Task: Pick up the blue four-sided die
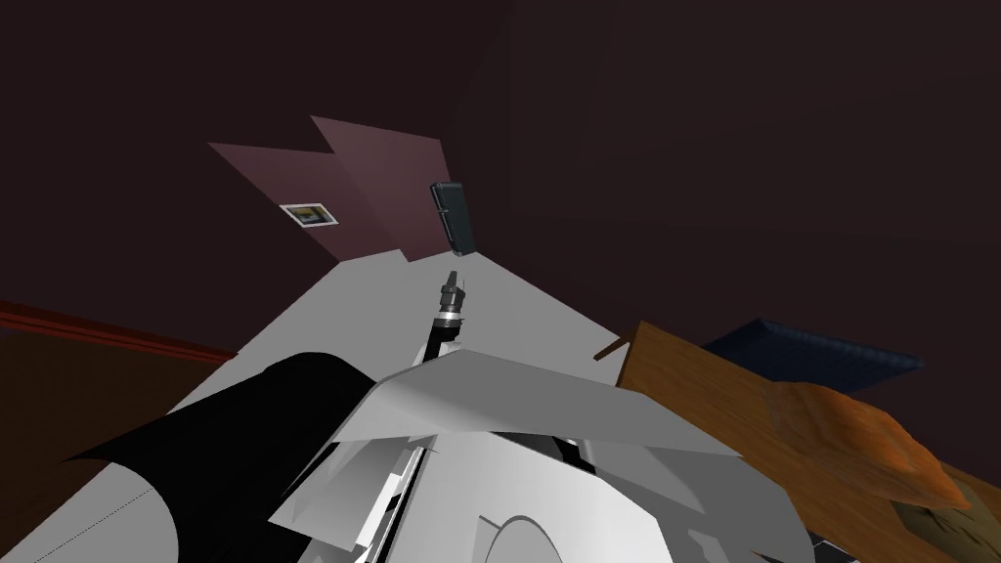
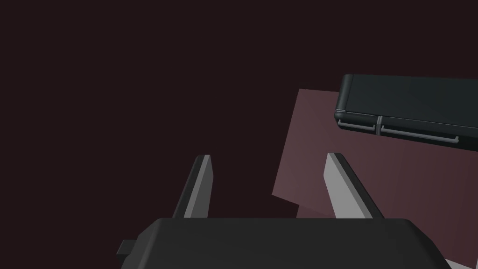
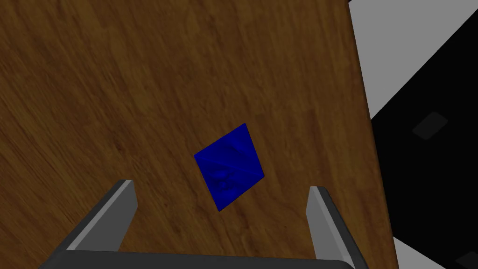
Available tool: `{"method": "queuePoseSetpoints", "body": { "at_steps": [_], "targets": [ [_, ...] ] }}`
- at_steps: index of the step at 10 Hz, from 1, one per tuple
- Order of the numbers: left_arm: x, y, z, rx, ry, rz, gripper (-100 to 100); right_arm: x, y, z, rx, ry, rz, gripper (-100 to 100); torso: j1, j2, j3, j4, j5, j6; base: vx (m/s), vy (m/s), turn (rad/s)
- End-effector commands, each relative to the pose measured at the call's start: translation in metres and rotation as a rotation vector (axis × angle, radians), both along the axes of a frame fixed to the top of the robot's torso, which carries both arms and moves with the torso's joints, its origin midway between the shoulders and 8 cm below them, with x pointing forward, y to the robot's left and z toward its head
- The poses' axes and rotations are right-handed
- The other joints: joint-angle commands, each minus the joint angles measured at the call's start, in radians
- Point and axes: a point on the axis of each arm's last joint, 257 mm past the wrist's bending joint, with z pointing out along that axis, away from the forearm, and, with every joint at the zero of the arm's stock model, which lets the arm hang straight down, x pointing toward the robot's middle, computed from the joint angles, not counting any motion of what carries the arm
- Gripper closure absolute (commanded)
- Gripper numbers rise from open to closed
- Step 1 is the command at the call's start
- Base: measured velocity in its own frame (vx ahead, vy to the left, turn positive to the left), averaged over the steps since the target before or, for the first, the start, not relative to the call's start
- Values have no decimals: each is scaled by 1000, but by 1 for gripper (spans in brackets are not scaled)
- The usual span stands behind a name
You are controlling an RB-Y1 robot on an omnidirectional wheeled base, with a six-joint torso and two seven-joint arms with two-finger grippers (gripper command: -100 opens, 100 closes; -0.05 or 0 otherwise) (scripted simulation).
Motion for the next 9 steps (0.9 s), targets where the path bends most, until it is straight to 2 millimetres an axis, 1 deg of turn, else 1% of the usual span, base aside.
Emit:
{"method": "queuePoseSetpoints", "body": {
  "at_steps": [1, 2, 4, 5, 6, 9],
  "targets": [
    [0, 0, 0, 0, 0, 0, 0, -3, 9, -12, -1, -3, -7, -100, 0, 0, 0, 0, 0, 0, 8, -45, 58],
    [0, 0, 0, 0, 0, 0, 0, -3, 9, -12, -1, -3, -7, -100, -1, 1, 0, 0, 0, 0, -2, -54, 30],
    [0, 0, 0, 0, 0, 0, 0, -6, 18, -23, -2, -4, -14, -100, -1, 2, 1, 1, 0, 0, -11, -48, 33],
    [0, 0, 0, 0, 0, 0, 0, -5, 17, -19, 1, -3, -10, -100, -1, 2, 1, 1, 0, 0, -3, -24, 12],
    [0, 0, 0, 0, 0, 0, 0, -5, 17, -19, -1, -4, -12, 100, 0, 2, 1, 0, 0, 0, 0, 0, 0],
    [0, 0, 0, 0, 0, 0, 0, -5, 16, -19, -2, -4, -10, 100, 2, 2, 1, 0, 0, 1, 0, 0, 0]
  ]
}}
